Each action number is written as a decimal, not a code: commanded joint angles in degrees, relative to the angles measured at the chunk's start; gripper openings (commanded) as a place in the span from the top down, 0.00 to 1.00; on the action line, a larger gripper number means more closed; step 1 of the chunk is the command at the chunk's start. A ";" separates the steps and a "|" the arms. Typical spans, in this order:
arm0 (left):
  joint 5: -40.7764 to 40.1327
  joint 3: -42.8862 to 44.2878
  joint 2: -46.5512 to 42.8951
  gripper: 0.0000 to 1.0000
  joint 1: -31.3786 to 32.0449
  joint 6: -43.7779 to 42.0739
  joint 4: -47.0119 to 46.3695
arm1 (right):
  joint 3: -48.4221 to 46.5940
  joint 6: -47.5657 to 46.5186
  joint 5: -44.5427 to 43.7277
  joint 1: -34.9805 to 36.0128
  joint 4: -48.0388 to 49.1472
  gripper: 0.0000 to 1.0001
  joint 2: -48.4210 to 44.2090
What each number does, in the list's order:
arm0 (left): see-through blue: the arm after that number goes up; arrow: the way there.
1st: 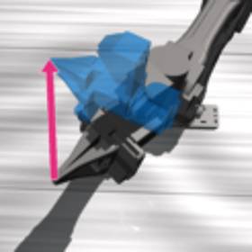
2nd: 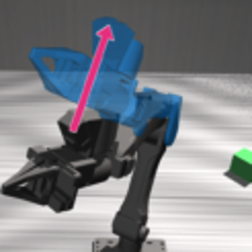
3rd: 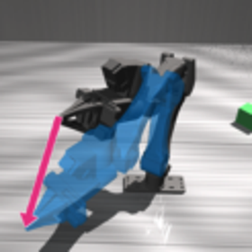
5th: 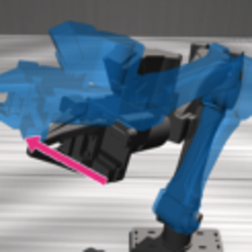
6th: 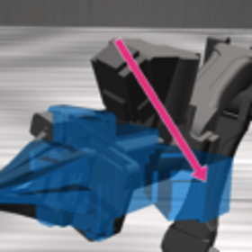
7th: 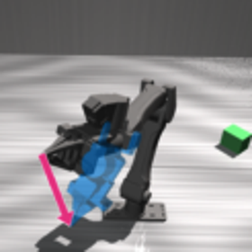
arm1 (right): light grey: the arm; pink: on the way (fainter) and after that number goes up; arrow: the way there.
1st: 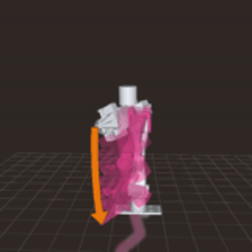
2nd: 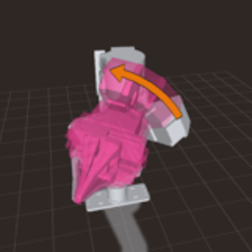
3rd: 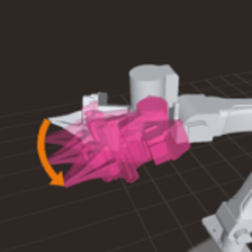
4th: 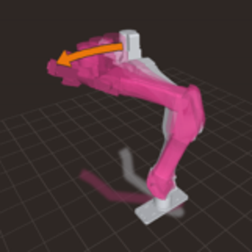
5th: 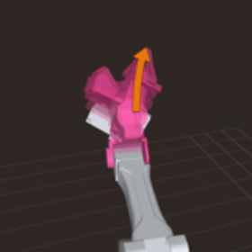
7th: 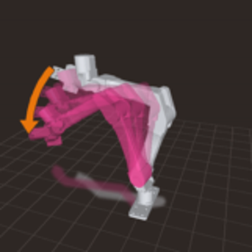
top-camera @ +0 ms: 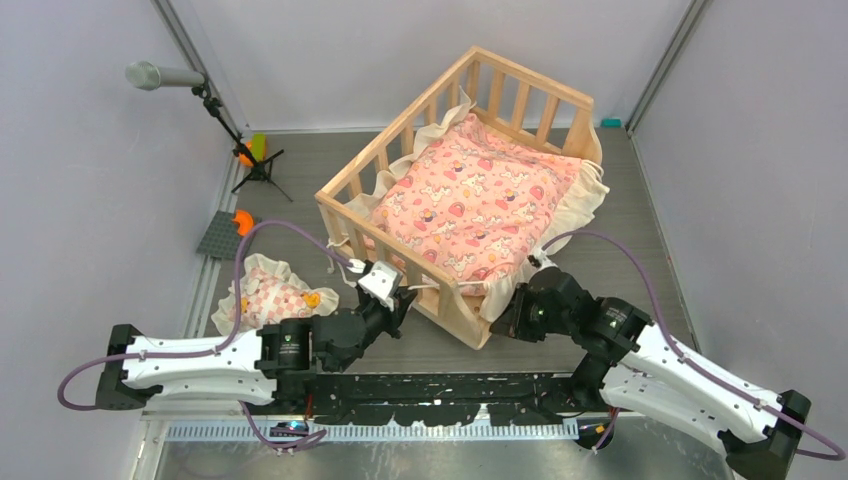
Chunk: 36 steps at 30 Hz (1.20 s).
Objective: Set up the pet bed
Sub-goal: Cross the ropes on the bed frame.
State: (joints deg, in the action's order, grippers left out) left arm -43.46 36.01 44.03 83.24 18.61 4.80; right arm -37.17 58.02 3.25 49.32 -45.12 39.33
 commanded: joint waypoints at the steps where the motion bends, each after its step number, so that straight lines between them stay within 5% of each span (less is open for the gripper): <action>1: -1.84 3.18 -0.27 1.00 -0.01 -1.15 -0.66 | 4.37 3.14 -2.18 1.21 12.64 0.89 -2.04; 16: -1.98 2.86 -0.88 1.00 -0.05 -1.10 0.43 | -1.24 -9.40 -28.50 1.30 14.33 0.89 -1.09; 25: -1.82 2.49 -0.95 1.00 -0.14 -1.11 0.67 | -6.18 -18.08 -26.59 1.30 15.07 0.77 3.75; 36: -1.87 2.32 -1.37 1.00 -0.44 -1.04 1.01 | -4.78 -29.64 -13.69 1.22 21.98 0.61 7.68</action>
State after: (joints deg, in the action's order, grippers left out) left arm -43.97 36.88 43.44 83.11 17.74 6.22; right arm -41.17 33.76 -14.92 50.30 -29.50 46.44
